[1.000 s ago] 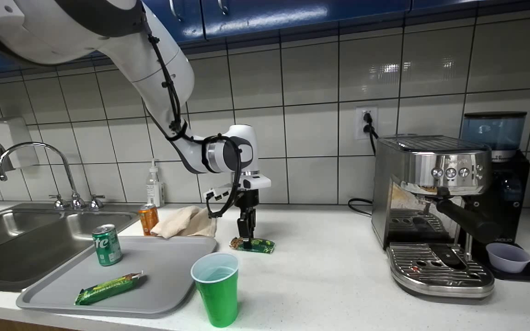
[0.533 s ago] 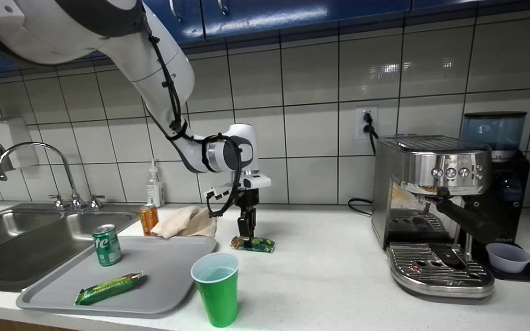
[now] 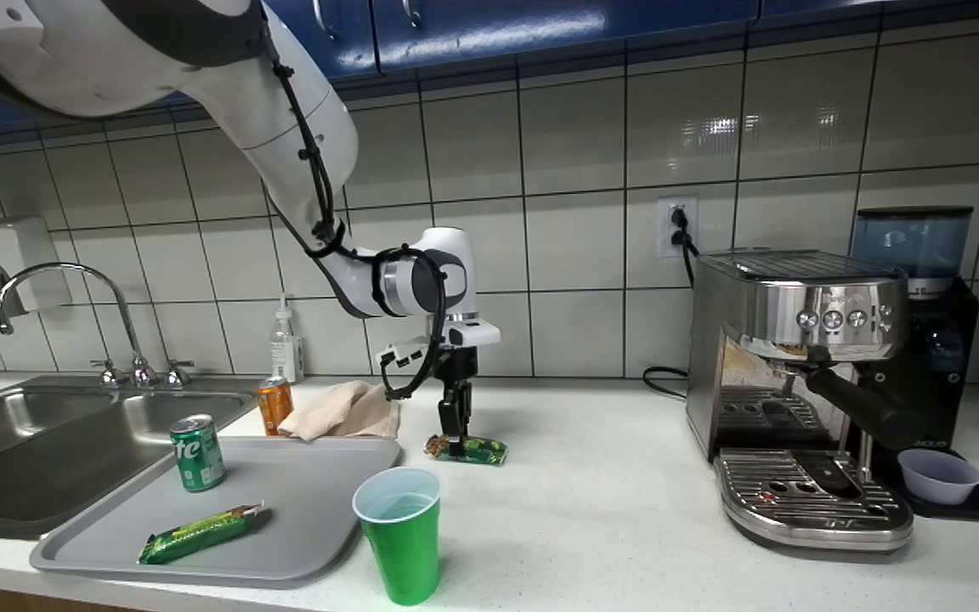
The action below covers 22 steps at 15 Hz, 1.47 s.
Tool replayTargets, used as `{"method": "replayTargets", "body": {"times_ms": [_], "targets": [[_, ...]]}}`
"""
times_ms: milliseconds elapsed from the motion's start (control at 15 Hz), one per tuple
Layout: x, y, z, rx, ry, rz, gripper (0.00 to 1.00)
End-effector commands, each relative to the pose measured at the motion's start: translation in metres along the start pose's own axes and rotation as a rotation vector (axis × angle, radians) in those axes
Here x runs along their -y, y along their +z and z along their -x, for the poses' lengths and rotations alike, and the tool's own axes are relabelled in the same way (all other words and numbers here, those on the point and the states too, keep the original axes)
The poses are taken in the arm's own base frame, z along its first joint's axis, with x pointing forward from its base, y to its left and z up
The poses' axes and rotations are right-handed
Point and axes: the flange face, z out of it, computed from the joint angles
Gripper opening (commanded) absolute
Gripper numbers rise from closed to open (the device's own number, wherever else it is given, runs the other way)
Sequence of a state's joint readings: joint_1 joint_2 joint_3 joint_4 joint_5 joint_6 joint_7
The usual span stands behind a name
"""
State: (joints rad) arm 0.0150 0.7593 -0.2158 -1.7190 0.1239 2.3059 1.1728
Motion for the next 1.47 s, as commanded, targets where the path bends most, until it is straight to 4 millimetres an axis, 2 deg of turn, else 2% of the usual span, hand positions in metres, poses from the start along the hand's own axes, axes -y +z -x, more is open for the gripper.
{"method": "replayTargets", "body": {"times_ms": [0, 533, 1400], "targets": [[-0.004, -0.017, 0.007, 0.024, -0.039, -0.016, 0.14], [-0.01, -0.039, 0.041, 0.041, -0.162, -0.037, 0.14], [-0.036, -0.057, 0.147, 0.06, -0.451, -0.029, 0.14]]}}
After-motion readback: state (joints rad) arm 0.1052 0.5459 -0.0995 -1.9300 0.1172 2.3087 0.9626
